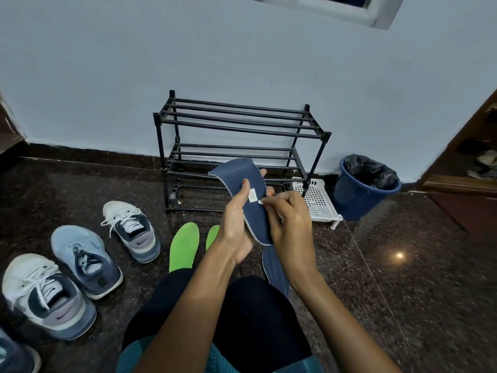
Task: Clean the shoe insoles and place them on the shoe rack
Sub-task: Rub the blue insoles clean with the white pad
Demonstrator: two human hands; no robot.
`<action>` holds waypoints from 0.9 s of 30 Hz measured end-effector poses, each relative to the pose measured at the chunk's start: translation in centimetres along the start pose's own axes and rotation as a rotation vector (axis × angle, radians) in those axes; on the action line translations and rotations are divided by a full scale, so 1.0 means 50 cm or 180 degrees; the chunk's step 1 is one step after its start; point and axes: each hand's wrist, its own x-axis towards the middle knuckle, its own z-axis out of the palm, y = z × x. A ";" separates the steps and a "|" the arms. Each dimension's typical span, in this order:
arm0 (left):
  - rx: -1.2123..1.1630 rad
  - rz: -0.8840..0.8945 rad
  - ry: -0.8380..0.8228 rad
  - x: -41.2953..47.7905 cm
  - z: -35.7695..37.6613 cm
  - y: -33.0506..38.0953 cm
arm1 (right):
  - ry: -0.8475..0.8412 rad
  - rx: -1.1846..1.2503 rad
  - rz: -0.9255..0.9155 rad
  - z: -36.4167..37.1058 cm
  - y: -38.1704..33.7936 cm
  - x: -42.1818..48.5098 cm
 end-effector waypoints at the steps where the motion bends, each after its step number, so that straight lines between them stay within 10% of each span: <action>1: 0.0012 0.0009 -0.0007 0.000 0.000 0.000 | -0.0003 -0.0009 -0.0010 0.001 0.003 -0.002; 27: -0.0297 0.0265 0.0099 0.008 -0.007 0.006 | -0.0022 0.0442 0.0338 0.002 0.002 -0.082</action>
